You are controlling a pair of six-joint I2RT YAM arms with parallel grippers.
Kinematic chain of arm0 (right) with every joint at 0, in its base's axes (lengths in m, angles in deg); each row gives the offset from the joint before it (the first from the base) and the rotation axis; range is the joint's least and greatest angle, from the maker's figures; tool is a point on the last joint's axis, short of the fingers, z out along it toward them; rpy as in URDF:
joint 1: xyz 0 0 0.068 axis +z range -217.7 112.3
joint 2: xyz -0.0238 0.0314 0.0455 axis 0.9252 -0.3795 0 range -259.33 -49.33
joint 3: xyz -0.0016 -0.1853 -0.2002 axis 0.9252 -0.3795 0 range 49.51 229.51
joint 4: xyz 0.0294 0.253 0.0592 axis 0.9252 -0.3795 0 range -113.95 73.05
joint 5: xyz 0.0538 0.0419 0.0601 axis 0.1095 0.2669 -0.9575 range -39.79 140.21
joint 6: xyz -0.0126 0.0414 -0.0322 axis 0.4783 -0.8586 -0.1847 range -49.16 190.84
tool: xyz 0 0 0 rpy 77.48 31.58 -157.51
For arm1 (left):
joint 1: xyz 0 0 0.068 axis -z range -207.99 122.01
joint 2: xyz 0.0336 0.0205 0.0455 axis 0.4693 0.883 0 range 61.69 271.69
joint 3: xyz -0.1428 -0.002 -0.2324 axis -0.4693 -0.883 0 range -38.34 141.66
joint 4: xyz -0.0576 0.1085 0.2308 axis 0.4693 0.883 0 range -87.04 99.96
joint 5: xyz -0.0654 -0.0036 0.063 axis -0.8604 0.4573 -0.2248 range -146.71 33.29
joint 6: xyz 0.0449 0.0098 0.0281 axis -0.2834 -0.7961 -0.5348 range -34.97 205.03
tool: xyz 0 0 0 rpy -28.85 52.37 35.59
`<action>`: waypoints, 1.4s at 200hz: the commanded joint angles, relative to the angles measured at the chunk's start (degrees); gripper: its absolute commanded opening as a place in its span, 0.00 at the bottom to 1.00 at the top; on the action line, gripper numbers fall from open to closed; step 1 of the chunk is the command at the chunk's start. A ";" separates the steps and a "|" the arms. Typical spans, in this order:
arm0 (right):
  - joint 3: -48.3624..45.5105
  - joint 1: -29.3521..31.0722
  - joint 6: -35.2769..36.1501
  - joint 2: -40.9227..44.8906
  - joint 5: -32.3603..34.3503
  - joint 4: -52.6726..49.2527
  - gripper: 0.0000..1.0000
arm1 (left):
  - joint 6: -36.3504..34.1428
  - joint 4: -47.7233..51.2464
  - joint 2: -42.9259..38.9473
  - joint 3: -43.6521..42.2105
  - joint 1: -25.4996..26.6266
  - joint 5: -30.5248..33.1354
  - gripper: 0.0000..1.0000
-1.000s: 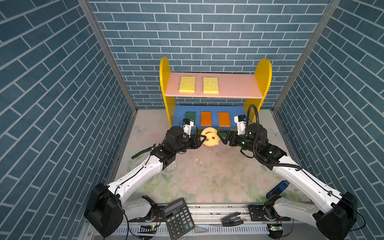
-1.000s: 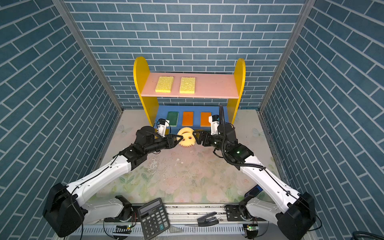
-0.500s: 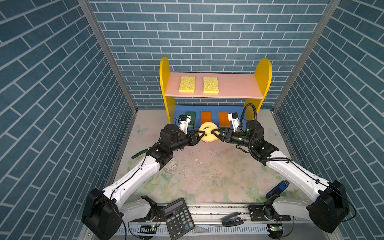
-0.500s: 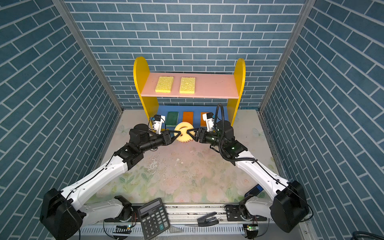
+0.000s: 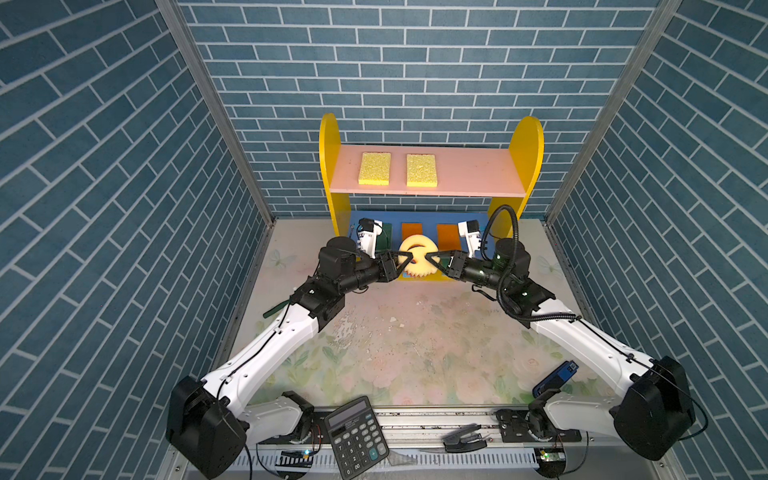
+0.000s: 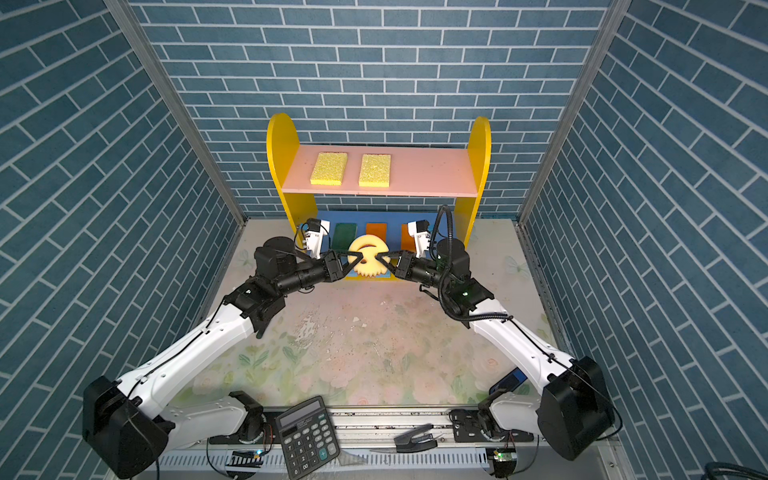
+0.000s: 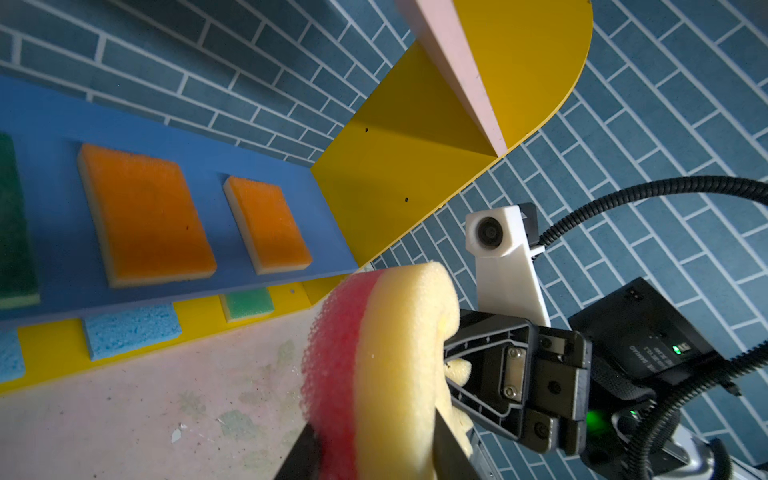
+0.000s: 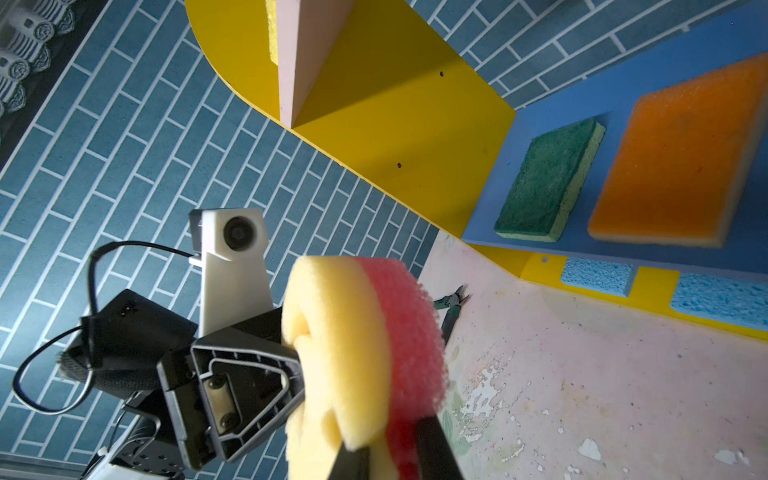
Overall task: Place and organize the cleaning sponges onto the shelf
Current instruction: 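Lift the smiley sponge with both grippers up toward the pink top board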
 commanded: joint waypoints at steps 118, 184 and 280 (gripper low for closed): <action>23.62 -4.97 26.53 8.28 25.81 -30.14 0.00 | -27.42 23.24 17.36 43.48 12.87 8.13 0.49; 31.11 -7.78 28.42 5.60 36.30 -32.99 0.00 | -33.52 32.39 30.66 66.98 17.21 11.83 0.52; 37.49 -11.85 28.08 -2.23 35.96 -31.11 0.00 | -38.55 37.43 45.08 88.02 17.82 20.03 0.58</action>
